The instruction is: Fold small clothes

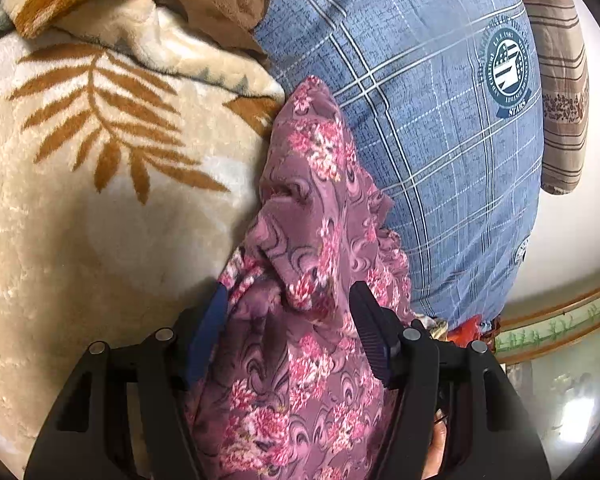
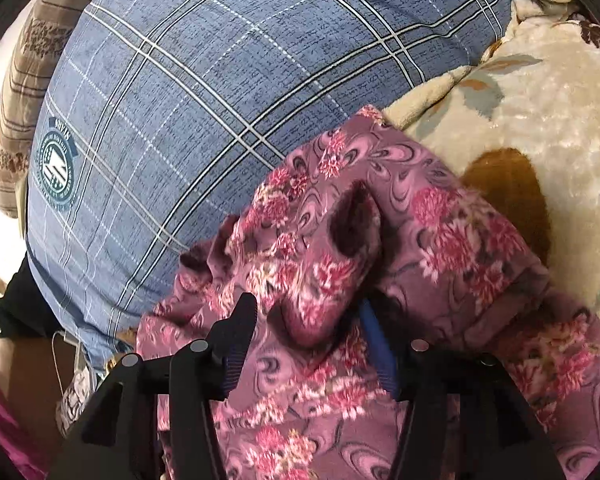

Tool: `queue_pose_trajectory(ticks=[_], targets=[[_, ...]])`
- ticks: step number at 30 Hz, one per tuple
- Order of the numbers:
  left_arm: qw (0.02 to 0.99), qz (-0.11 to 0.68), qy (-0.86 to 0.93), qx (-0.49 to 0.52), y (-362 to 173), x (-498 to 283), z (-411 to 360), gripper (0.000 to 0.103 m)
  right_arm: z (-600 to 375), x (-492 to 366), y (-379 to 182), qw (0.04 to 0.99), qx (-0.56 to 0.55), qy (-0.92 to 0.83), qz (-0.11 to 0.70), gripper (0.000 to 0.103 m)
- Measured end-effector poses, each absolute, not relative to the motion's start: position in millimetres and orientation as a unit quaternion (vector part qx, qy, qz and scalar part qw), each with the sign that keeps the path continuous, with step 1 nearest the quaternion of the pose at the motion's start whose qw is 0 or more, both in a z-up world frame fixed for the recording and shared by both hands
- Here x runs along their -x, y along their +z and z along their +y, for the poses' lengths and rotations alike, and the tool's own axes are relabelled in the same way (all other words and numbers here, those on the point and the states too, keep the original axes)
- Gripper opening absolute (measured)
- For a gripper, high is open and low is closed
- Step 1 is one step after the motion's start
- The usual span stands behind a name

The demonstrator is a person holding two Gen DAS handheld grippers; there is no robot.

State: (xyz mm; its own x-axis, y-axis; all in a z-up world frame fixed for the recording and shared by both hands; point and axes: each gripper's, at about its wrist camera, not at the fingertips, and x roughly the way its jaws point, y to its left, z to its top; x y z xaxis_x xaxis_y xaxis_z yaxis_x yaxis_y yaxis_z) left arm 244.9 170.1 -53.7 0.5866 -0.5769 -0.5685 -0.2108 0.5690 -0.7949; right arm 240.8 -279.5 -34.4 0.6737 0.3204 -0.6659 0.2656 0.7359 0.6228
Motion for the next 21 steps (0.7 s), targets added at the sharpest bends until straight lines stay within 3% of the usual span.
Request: queue_pose_trajectory(ticks=[1,2,6,12,16,21], targets=[[0.772,0.437,-0.119,0.447,-52.9,-245.9,170.0,0.061,-277.3,-245.5,-31.9,0.84,-0.357,0.029,0.408,0.032],[0.772,0.437,-0.119,0.445,-52.4,-248.0,169.3,0.061,-275.5,-249.9,-24.1,0.843,-0.352,0.049,0.404,0.006],[0.768,0.434,-0.114,0.457,-55.8,-246.6,174.0,0.061,-294.7,-240.5,15.8,0.878,-0.367,0.072,0.299,0.006],[0.756,0.426,-0.122,0.482,-58.2,-242.3,177.6,0.061,-324.4,-240.0,-38.2,0.841,-0.367,-0.003,0.397,0.011],[0.754,0.414,-0.142,0.49,-46.0,-238.7,170.8,0.061,-327.1,-227.5,-47.6,0.833,-0.395,0.008,0.386,0.011],[0.759,0.426,-0.146,0.47,-36.5,-246.5,148.1,0.072,-317.2,-233.2,-48.1,0.844,-0.373,0.008,0.385,0.015]])
